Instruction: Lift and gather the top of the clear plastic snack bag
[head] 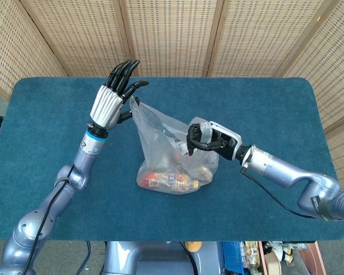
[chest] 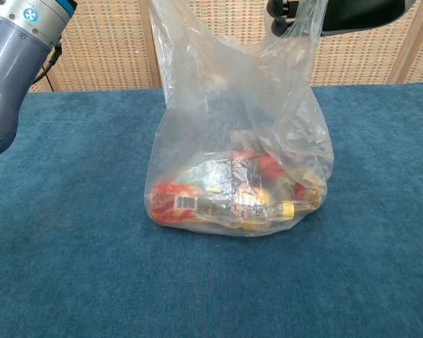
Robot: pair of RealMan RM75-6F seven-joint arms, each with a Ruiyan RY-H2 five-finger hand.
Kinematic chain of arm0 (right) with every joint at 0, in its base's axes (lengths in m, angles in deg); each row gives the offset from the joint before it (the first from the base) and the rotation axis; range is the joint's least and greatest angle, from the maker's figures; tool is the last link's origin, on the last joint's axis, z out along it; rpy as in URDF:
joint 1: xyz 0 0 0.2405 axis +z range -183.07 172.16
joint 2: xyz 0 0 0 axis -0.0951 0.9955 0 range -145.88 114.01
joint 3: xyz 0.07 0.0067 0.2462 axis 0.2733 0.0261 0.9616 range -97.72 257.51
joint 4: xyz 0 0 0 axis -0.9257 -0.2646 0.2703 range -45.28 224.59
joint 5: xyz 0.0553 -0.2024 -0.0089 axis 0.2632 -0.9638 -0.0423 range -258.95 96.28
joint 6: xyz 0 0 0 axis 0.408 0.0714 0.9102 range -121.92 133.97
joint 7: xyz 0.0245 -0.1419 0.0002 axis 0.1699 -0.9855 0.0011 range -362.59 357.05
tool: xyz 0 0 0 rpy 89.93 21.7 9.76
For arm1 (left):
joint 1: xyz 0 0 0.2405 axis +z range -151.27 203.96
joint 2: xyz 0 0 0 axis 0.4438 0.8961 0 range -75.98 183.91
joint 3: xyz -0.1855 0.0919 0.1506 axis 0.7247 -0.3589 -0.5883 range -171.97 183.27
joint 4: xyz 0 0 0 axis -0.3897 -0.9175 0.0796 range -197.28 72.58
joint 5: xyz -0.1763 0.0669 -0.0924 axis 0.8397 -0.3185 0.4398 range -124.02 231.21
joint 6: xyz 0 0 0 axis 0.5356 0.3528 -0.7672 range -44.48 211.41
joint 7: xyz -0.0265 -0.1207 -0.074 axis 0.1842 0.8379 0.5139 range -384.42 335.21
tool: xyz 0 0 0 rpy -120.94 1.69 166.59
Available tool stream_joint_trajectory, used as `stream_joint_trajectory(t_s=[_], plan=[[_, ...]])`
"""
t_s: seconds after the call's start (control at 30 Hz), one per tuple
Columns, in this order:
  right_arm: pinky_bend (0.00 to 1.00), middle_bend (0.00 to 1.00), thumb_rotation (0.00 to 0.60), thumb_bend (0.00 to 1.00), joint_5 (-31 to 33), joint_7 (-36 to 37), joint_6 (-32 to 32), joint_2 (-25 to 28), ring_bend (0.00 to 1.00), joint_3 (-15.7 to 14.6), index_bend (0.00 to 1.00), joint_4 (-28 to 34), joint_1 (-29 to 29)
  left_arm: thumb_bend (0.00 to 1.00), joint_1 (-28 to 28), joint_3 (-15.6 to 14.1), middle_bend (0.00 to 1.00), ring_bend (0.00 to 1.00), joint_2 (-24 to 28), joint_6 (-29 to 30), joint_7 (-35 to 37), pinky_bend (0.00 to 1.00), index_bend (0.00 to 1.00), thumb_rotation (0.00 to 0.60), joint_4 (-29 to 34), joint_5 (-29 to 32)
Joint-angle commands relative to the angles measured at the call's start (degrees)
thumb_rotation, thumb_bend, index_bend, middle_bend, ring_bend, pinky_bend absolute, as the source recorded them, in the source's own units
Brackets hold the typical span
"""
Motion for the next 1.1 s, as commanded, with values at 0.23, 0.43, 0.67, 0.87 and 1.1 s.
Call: stream_joint_trajectory(t_s=[0.23, 0.43, 0.67, 0.87, 1.1], plan=[[0.48, 0.64, 0.600, 0.51, 10.1, -9.8, -5.1, 2.9, 0.50, 6.2, 0.56, 8.9, -2.3, 0.54, -0.1, -0.9, 0.00, 0.01, 5.8, 4.4, -4.4, 0.10, 0.21, 0.600, 9.3, -2.8], [0.44, 0.62, 0.600, 0.53, 15.6, -16.4, -9.6, 3.2, 0.43, 9.2, 0.56, 12.2, -2.6, 0.54, -1.4, -0.3, 0.00, 0.01, 8.5, 3.8, -8.9, 0.10, 0.21, 0.600, 15.7, -3.6], [0.24, 0.58, 0.600, 0.54, 20.7, -23.4, -11.1, 0.6, 0.37, 13.5, 0.56, 13.1, -4.6, 0.54, -2.2, 0.3, 0.00, 0.01, 11.4, 1.4, -14.4, 0.10, 0.21, 0.600, 23.3, -4.1], [0.23, 0.57, 0.600, 0.54, 22.1, -25.6, -11.6, -1.6, 0.32, 16.5, 0.56, 11.3, -6.4, 0.54, -2.5, 0.7, 0.00, 0.01, 12.8, 0.0, -17.6, 0.10, 0.21, 0.600, 27.4, -4.4], [0.19, 0.56, 0.600, 0.55, 23.2, -26.4, -12.1, -3.8, 0.29, 19.6, 0.55, 9.8, -8.5, 0.54, -2.6, 1.1, 0.00, 0.01, 13.8, -2.2, -19.9, 0.10, 0.22, 0.600, 30.3, -4.3]])
